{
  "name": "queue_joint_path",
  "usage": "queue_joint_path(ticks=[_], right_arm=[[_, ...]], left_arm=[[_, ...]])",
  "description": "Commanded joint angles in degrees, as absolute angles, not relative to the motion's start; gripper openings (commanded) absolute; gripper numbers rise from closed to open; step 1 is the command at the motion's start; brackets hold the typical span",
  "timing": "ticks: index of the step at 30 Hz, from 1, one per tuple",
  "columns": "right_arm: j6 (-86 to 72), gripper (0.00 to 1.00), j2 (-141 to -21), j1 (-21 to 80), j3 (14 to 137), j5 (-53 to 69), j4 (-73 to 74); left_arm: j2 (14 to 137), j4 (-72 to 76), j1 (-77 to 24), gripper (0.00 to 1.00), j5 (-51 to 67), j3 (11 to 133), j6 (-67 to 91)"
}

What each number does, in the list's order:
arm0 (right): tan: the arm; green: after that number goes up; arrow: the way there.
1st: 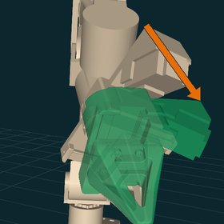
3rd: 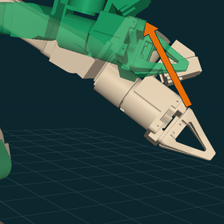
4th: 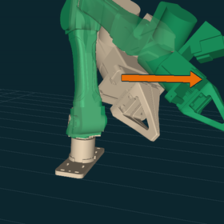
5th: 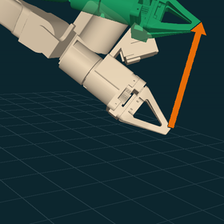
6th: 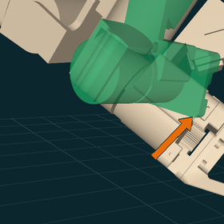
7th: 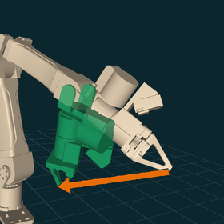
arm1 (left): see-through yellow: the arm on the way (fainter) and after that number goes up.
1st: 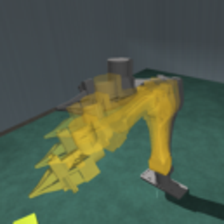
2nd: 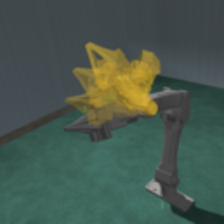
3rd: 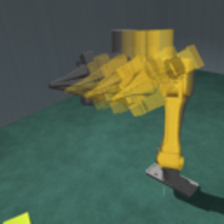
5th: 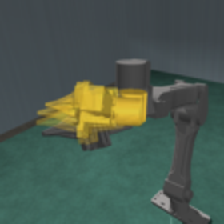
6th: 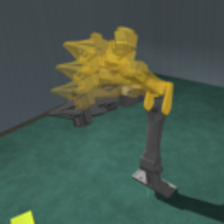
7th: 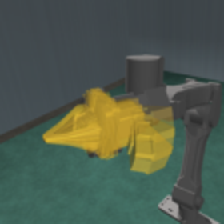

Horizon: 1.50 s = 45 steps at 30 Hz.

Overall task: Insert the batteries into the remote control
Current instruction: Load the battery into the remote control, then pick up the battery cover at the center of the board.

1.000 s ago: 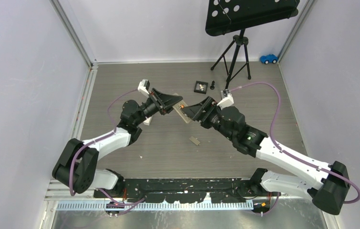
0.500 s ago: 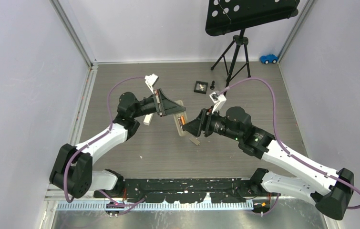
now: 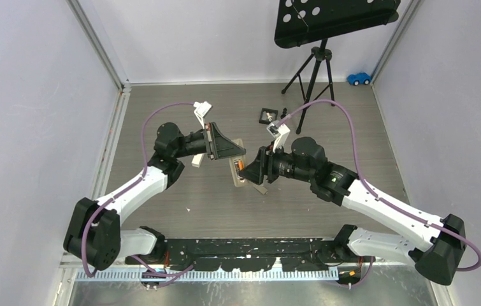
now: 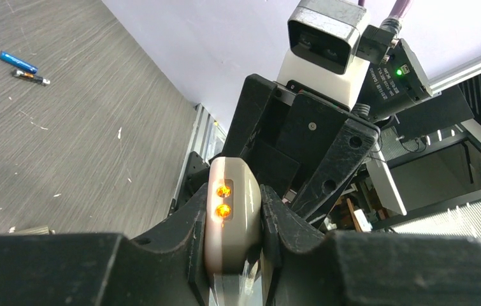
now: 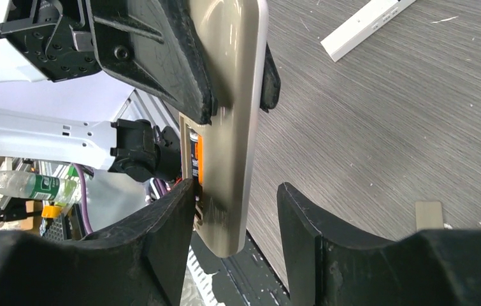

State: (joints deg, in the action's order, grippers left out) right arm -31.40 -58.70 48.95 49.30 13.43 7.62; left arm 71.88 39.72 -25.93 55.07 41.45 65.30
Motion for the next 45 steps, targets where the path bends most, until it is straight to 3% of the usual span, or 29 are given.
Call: queue_joint_path(ticks=[1, 9, 15, 20, 26, 34, 45], right_arm=[[-33.38, 0.55, -60.63, 48.72, 49.00, 11.43, 2.74], [-32.94, 0.50, -61.09, 48.69, 50.28, 5.19, 8.87], [-30.32, 0.72, -55.22, 48.69, 48.67, 7.87, 8.90], [-26.83, 0.76, -52.80, 48.65, 46.35, -0.55, 14.13], [-22.30, 0.76, -63.10, 48.69, 48.09, -8.69, 24.92], [-15.64, 0.70, -83.97, 48.69, 52.06, -6.58, 26.97], [-9.46, 0.62, -92.97, 48.85, 52.97, -1.73, 20.56]], left_arm=[[69.88, 42.40, -26.02, 0.00, 56.52, 42.42, 65.73], [69.02, 38.74, -26.02, 0.00, 54.96, 41.84, 63.16], [67.18, 25.62, -24.75, 0.00, 46.95, 41.02, 54.77], [65.97, 23.54, -22.28, 0.00, 42.30, 37.78, 53.14], [64.55, 15.13, -20.16, 0.00, 36.41, 36.59, 50.63], [64.58, 9.21, -20.04, 0.00, 32.04, 35.99, 48.92], [64.01, 6.59, -18.61, 0.00, 31.96, 37.42, 46.24]])
